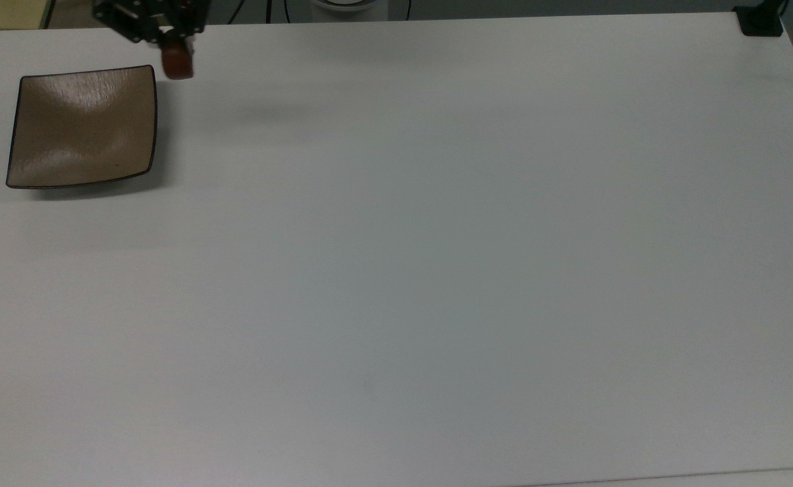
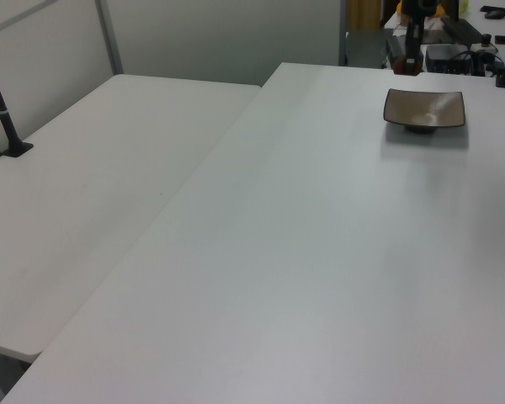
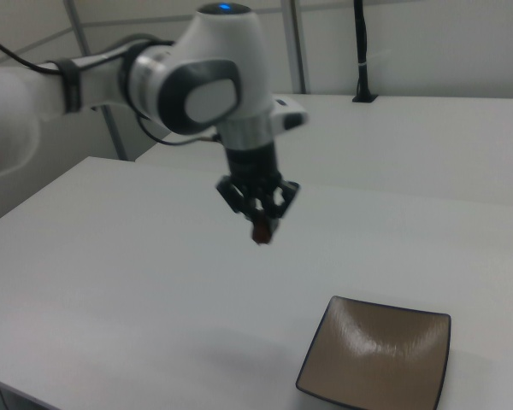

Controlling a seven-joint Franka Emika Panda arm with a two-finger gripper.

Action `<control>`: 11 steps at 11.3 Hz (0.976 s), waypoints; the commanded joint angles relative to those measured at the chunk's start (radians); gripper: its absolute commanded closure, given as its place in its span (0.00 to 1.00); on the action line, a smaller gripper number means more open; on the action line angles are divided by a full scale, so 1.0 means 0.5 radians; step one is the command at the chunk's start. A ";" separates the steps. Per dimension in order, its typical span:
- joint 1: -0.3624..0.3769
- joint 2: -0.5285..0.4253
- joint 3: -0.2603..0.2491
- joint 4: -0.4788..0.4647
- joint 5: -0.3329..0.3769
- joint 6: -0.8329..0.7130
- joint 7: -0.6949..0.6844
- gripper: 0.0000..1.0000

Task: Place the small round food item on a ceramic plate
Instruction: 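Lower the food item onto the center of the brown plate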

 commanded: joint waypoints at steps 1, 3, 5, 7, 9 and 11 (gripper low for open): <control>-0.203 0.205 0.010 0.102 -0.063 0.076 -0.374 0.77; -0.289 0.312 0.010 0.099 -0.072 0.204 -0.455 0.76; -0.369 0.395 0.010 0.090 -0.103 0.305 -0.494 0.76; -0.409 0.481 0.010 0.087 -0.140 0.373 -0.547 0.76; -0.433 0.552 0.010 0.059 -0.189 0.486 -0.556 0.76; -0.443 0.619 0.010 0.047 -0.244 0.536 -0.578 0.76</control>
